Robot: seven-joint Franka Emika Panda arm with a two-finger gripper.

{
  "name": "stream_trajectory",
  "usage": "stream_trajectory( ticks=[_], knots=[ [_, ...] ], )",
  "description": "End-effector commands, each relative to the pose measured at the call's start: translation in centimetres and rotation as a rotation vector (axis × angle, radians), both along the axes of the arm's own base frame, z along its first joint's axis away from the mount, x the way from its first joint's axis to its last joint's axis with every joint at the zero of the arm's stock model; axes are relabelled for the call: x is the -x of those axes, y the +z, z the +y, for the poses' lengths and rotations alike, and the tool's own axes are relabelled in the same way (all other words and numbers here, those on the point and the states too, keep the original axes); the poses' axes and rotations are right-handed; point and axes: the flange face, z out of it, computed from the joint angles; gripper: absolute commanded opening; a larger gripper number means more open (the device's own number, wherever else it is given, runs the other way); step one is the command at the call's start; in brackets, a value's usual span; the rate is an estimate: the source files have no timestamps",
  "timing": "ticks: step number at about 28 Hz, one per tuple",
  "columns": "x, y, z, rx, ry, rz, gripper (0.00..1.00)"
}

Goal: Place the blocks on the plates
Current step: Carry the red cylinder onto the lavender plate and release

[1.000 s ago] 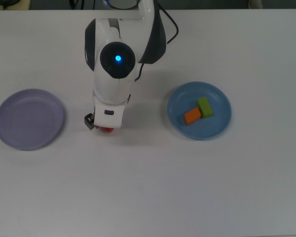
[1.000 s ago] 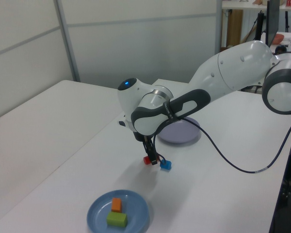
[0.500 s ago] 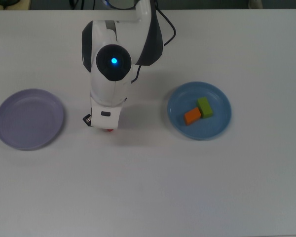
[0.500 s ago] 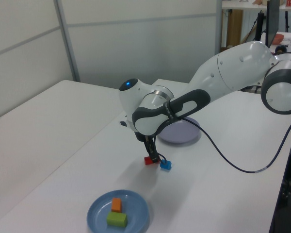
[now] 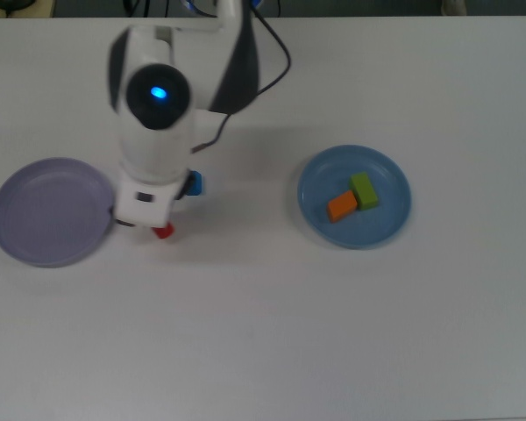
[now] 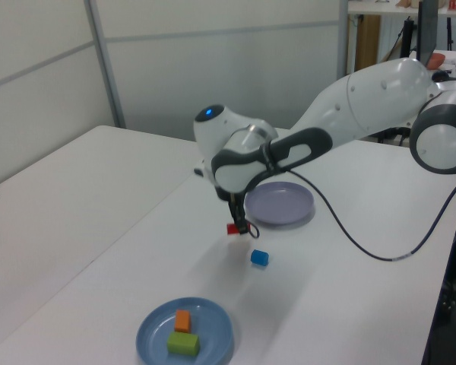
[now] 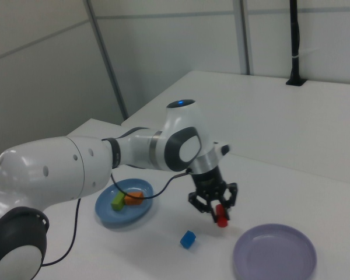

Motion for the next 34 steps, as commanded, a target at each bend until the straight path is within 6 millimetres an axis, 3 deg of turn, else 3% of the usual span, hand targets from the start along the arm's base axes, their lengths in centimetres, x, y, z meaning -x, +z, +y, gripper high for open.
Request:
stream_trajectory(
  ticks=[1,4,9,15,18,20,22,23,24,27,34],
  knots=[
    [0.5,2.2,-5.8,-0.014,-0.027,-0.038,0.25],
    [0.8,2.9,-9.5,-0.021,-0.051,-0.052,0.25],
    [2.0,1.9,-14.0,-0.034,-0.066,-0.031,0.25],
    [2.8,-0.5,-16.9,-0.043,-0.097,-0.001,0.27],
    [3.2,-0.5,-17.9,-0.047,-0.118,-0.001,0.33],
    [3.4,-0.4,-18.5,-0.051,-0.132,-0.004,0.4],
    [3.4,-0.5,-18.3,-0.058,-0.14,-0.006,0.53],
    [3.4,-0.6,-18.2,-0.066,-0.147,-0.007,0.62],
    [3.3,-0.5,-18.0,-0.082,-0.155,-0.013,0.78],
    [3.3,-0.2,-17.8,-0.088,-0.16,-0.016,0.99],
    [5.7,1.8,-16.4,-0.125,-0.177,0.044,1.0]
  ],
)
